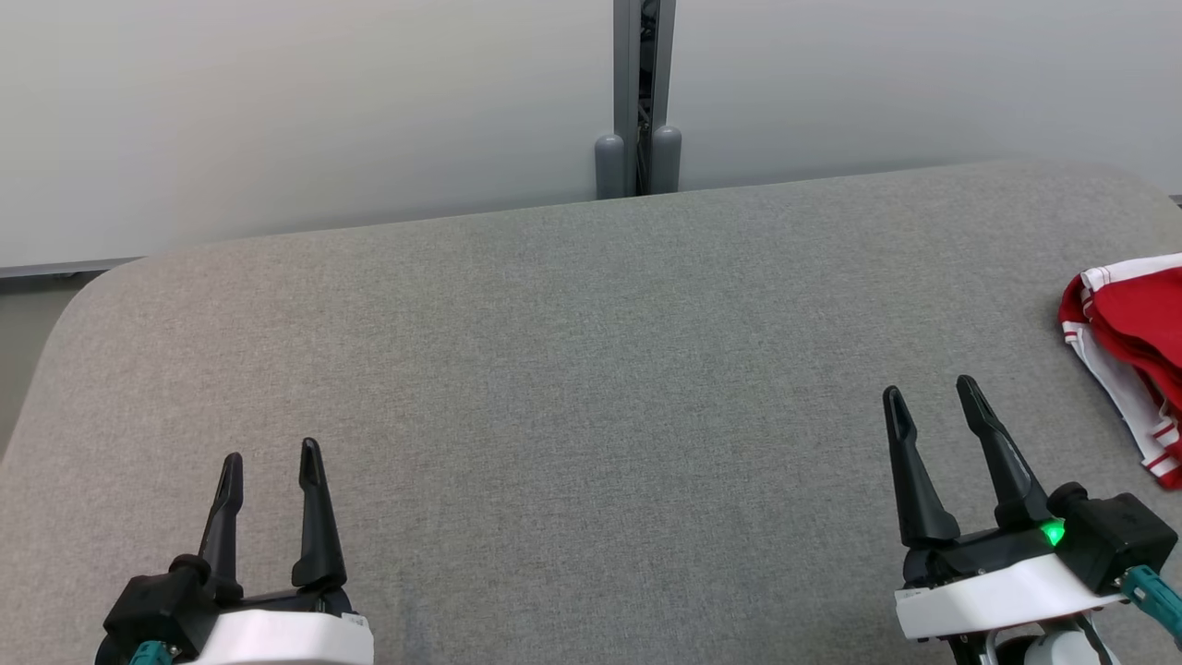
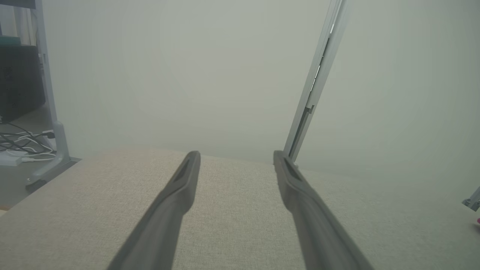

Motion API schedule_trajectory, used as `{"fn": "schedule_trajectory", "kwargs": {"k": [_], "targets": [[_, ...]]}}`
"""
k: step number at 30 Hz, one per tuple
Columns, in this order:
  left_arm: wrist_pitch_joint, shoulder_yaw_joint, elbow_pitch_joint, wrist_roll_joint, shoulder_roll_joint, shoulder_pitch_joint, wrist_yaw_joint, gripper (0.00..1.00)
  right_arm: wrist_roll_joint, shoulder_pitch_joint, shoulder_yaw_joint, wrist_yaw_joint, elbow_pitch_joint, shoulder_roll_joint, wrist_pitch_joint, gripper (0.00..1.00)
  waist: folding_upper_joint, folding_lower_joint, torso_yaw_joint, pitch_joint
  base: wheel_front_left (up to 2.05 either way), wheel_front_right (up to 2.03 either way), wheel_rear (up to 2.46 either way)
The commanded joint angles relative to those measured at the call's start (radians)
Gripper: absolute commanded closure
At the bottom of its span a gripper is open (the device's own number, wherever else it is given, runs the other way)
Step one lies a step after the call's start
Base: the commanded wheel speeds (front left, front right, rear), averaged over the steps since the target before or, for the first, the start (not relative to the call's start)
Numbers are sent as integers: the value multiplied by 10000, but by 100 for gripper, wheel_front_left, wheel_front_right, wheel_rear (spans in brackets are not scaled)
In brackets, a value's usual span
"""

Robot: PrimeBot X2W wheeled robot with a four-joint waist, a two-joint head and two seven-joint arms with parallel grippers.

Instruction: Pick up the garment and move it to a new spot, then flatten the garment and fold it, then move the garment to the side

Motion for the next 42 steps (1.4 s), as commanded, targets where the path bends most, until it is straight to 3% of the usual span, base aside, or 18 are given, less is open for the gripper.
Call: {"fn": "schedule_trajectory", "kwargs": {"k": [1,12,38,39,42], "targets": [[-7,65,-3,-38,37,113,-40,0,16,98,13,0,29,-33,-42,0,0,0,15,2,0,0,0],[-7,74,-92,-170,38,134,-378,0,-38,81,-68,0,71,-32,-42,0,0,0,20,-37,0,0,0],[-7,183,-115,-479,37,54,-511,0,-73,37,-161,0,162,-31,-42,0,0,0,-59,-89,0,0,0],[1,155,-117,-451,0,92,-469,100,-63,-2,-104,0,115,0,0,100,0,0,-61,-90,0,0,0],[9,116,125,-487,-46,220,-476,100,-24,86,-62,0,352,53,27,100,0,0,-58,-91,0,0,0]]}}
